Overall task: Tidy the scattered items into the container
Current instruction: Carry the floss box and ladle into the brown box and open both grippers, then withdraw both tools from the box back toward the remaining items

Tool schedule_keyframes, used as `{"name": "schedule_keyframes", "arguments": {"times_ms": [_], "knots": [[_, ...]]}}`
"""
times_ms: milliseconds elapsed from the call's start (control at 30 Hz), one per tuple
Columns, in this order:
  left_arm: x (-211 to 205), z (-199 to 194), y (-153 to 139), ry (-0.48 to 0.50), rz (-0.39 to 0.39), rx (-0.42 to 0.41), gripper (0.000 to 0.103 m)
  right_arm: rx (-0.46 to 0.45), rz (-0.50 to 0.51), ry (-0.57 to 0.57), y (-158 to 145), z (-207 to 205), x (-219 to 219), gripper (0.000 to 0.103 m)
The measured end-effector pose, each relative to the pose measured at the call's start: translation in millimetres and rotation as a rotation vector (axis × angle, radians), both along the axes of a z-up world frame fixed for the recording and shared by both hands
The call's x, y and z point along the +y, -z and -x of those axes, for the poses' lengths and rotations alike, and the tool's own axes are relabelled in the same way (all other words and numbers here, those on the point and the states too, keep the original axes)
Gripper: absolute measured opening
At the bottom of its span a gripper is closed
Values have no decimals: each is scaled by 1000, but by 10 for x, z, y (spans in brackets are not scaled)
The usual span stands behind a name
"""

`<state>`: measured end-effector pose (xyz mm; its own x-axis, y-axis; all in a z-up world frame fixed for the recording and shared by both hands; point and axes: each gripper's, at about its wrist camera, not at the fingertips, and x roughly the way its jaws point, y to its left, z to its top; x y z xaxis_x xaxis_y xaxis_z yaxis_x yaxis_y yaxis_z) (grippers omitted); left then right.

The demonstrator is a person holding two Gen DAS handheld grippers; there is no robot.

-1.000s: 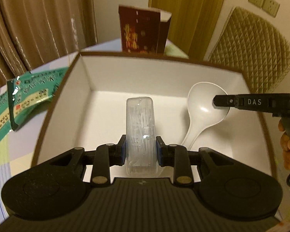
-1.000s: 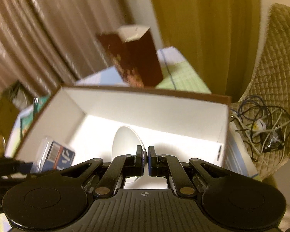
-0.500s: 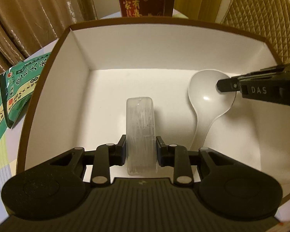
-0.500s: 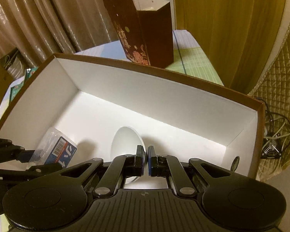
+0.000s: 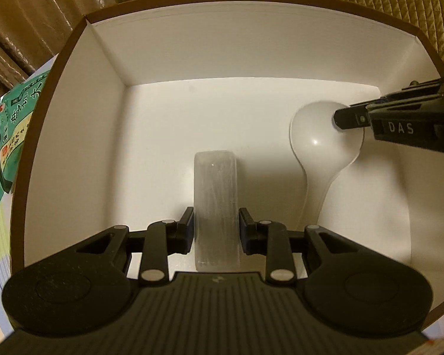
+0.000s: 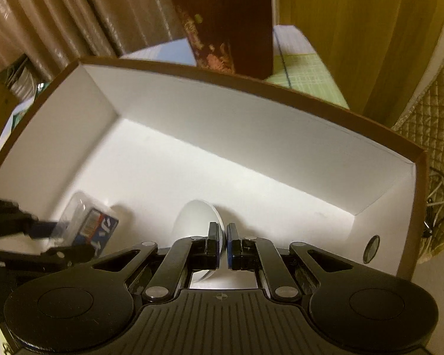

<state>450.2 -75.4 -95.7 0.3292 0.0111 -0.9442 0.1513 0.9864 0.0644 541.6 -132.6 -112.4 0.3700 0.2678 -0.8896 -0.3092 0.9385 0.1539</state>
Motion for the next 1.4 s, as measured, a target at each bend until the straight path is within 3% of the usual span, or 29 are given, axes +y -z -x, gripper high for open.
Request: {"name": "schedule_keyframes", "arguments": {"times_ms": [33,67,100,233,433,733,1067,1400], "knots": [[6,1,-4,-2,-1,4,31,7,11,-7,5,0,10,31],[10,5,-7,-3,-4,6,36,3,14,-8,-1,11,12,71],[13,12,-12,-2,-11,6,38,-17,12,-5,-19,24,12,87],[34,67,-56,-2,-17,-4,61,-49,22,-50,-107,84,47,87],[91,198,-168,-13,-9,-29,68,-42,7,-81,-204,199,15,89],[171,348,-398,-24,-10,-73,74,-98,0,-155,-410,506,95,101],[191,564,-724,-41,-12,-140,79,-161,8,-147,-650,802,73,101],[79,981,-1041,0,-49,-215,81,-191,-17,-86,-838,1152,-38,101]]}}
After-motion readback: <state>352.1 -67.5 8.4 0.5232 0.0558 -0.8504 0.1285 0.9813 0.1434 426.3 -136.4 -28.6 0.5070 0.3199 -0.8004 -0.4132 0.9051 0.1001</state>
